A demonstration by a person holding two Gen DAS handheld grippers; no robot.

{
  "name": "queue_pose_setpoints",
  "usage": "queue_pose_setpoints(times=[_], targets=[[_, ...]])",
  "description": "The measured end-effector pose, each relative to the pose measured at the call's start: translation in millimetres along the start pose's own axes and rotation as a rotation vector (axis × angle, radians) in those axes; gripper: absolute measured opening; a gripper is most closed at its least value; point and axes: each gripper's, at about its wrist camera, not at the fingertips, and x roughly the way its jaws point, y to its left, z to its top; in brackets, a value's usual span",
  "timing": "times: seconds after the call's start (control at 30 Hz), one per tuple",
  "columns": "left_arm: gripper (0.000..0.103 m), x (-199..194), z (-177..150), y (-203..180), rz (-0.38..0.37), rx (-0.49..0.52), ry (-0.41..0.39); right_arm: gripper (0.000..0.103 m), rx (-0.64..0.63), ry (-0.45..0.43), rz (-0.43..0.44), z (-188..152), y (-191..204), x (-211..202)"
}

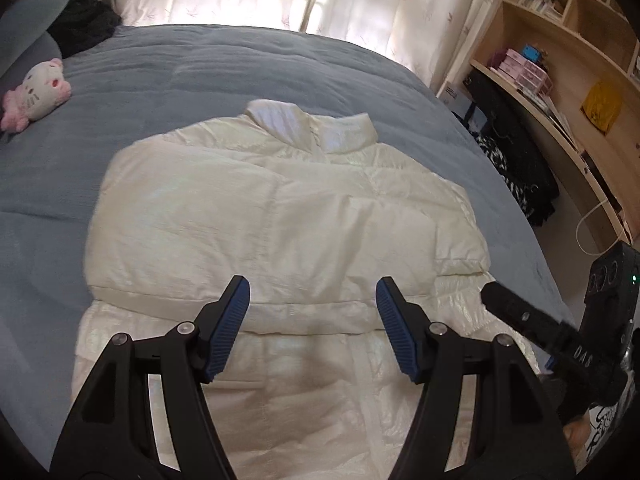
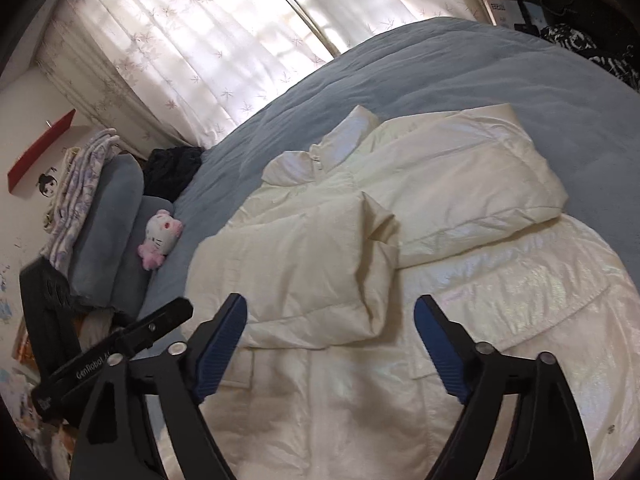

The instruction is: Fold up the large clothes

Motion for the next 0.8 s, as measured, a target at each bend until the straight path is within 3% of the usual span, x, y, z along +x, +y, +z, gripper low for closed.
queue_pose_setpoints(times=[0.23, 0.4, 0.47, 0.5, 0.53, 0.6, 0.63, 0.8], targets=[[0.063, -27, 9, 38, 0.147, -0.001, -0.006, 0.088, 0.045, 0.063, -0.030, 29, -10, 31], [0.063, -29, 18, 71, 0.192, -0.047, -0.024, 0.085, 0.133, 0.188, -0.011, 35, -31, 89], [0.063, -26, 22, 81, 0.198, -0.071, -0.022, 0.072, 0.144, 0.231, -0.010, 34, -34, 110], [0.063, -23, 25, 87, 0.205, -0.078, -0.023, 0.059, 0.139, 0.254, -0.014, 33, -32, 120], [0.063, -21, 28, 91, 0.215, -0.082, -0.024, 0.036, 0.127, 0.269, -0.013, 32, -29, 125], [0.063, -16, 34, 94, 0.227, -0.073, -0.034, 0.018, 0.048, 0.272, -0.027, 35, -10, 126], [0.063, -12, 37, 94, 0.234, -0.066, -0.038, 0.013, 0.004, 0.250, -0.040, 36, -1, 123], [0.054, 0, 58, 87, 0.277, -0.025, -0.111, 0.010, -0.266, 0.008, -0.026, 70, 63, 81]])
